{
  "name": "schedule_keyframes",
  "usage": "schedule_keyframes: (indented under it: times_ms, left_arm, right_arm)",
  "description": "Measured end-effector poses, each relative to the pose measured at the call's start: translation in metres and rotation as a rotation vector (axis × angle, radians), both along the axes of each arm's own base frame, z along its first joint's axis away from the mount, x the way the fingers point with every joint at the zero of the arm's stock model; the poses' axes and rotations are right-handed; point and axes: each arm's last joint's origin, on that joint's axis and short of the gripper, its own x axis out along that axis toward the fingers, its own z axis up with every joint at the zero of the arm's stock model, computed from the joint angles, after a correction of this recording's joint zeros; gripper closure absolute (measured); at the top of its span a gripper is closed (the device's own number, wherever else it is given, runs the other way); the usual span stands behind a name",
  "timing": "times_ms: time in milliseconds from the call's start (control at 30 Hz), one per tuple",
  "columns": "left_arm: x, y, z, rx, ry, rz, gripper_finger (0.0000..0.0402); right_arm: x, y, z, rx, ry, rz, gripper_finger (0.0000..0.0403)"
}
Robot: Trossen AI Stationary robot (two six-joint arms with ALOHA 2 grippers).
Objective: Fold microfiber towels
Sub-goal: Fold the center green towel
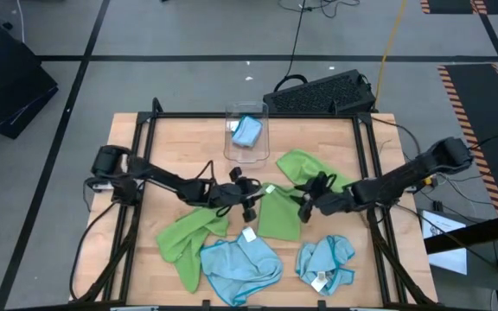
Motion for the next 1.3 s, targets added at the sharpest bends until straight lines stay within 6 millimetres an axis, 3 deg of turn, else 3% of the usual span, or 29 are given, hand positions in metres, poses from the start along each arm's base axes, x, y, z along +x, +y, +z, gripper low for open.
schedule_keyframes:
  times_ms: [133, 267, 533, 733, 900, 1100, 1200, 1300]
  left_arm:
    - [-0.006, -0.021, 0.009, 0.007, -0.019, -0.071, 0.0273]
    - [-0.007, -0.04, 0.005, -0.033, -0.031, -0.127, 0.0273]
    - [-0.002, -0.075, -0.029, -0.075, -0.057, -0.203, 0.0273]
    - [0.004, -0.082, -0.064, -0.122, -0.038, -0.262, 0.0273]
    - [0.001, -0.081, -0.086, -0.167, 0.065, -0.26, 0.0273]
    - [-0.004, -0.084, -0.084, -0.191, 0.141, -0.322, 0.0273]
    - [-0.006, -0.085, -0.073, -0.168, 0.136, -0.357, 0.0273]
    - [-0.006, -0.085, -0.047, -0.127, 0.057, -0.387, 0.0273]
  right_arm:
    - [-0.008, 0.004, 0.019, -0.009, -0.057, 0.112, 0.0223]
    - [-0.013, 0.016, 0.019, -0.007, -0.103, 0.186, 0.0233]
    - [-0.021, 0.038, -0.026, 0.061, -0.285, 0.233, 0.0282]
    - [-0.001, 0.047, -0.048, 0.002, -0.213, 0.239, 0.0323]
    - [0.01, 0.04, -0.068, -0.036, -0.121, 0.194, 0.035]
    - [0.008, 0.029, -0.078, 0.003, -0.046, 0.157, 0.0369]
    - [0.009, 0.029, -0.064, 0.006, -0.097, 0.188, 0.0373]
    - [0.008, 0.028, -0.046, -0.039, -0.152, 0.207, 0.0374]
